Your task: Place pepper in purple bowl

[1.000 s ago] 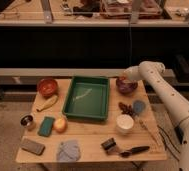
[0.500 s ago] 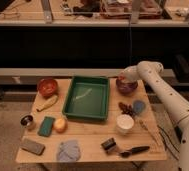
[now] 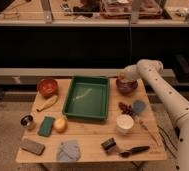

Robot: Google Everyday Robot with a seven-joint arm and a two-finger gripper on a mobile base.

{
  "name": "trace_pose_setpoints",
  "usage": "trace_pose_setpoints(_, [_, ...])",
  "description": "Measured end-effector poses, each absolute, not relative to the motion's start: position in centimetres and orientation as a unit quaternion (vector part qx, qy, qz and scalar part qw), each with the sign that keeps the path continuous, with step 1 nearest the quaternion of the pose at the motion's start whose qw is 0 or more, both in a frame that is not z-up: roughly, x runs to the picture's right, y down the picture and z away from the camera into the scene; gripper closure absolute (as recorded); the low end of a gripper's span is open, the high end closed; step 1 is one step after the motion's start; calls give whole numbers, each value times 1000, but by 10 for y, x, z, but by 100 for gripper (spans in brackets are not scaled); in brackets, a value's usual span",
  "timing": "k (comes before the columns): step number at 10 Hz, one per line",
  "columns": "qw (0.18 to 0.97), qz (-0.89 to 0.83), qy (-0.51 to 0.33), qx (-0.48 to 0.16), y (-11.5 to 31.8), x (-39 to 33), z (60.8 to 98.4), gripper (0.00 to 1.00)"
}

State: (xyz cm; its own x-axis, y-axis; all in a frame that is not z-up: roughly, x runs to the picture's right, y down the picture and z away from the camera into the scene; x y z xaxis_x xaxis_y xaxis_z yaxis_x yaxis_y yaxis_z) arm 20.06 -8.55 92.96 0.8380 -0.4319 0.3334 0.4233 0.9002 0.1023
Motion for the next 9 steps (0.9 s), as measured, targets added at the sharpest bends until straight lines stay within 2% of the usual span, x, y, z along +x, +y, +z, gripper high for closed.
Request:
trace_pose_setpoints(3, [960, -217, -177, 0, -84, 203, 932, 75])
trace_pose_setpoints(4, [960, -216, -177, 0, -84, 203, 931, 71])
trace_pose_setpoints(9, [960, -216, -177, 0, -84, 203, 932, 71])
